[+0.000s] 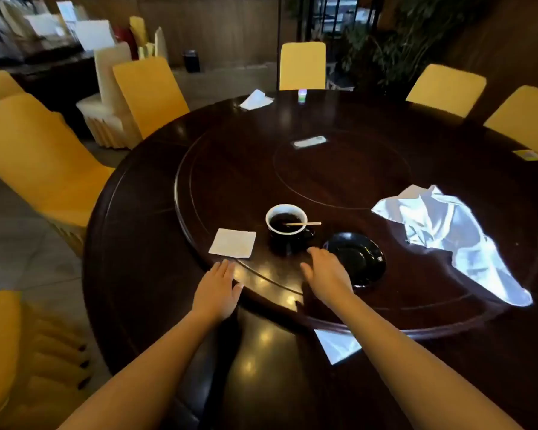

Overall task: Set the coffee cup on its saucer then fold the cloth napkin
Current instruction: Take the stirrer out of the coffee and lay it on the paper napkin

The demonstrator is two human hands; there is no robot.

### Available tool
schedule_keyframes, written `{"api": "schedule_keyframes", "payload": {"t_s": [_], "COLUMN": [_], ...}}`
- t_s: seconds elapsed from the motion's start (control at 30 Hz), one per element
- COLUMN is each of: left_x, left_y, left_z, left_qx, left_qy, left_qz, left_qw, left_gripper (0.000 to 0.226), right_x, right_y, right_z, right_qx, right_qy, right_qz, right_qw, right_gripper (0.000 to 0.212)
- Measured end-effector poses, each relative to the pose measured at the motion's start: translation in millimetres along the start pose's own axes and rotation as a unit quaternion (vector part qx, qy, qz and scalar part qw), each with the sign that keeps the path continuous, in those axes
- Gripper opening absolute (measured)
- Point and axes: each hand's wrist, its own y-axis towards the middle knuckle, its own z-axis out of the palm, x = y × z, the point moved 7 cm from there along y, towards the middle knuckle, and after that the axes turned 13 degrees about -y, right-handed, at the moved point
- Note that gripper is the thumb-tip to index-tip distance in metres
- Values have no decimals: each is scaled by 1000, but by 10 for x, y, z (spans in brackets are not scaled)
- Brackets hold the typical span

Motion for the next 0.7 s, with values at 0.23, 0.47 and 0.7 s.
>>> {"api": "schedule_keyframes", "payload": {"t_s": [0.23,0.47,0.7], "left_x": [195,343,359], "left_y": [311,327,341], "left_z": [444,567,634], "left_qx": [14,21,20], "left_qy": [82,75,56], "left_qz": [166,214,224], "left_qw": [983,974,973], "left_gripper": [60,57,56], "right_x": [-135,-144,-20], "right_y": [618,889,908], "right_z": [-78,-4,-20], "right_qx": [-79,-82,-101], "right_qy": [37,46,-97], "right_qz": [131,142,82], "right_qw": [988,985,987], "right_gripper": [61,41,20]}}
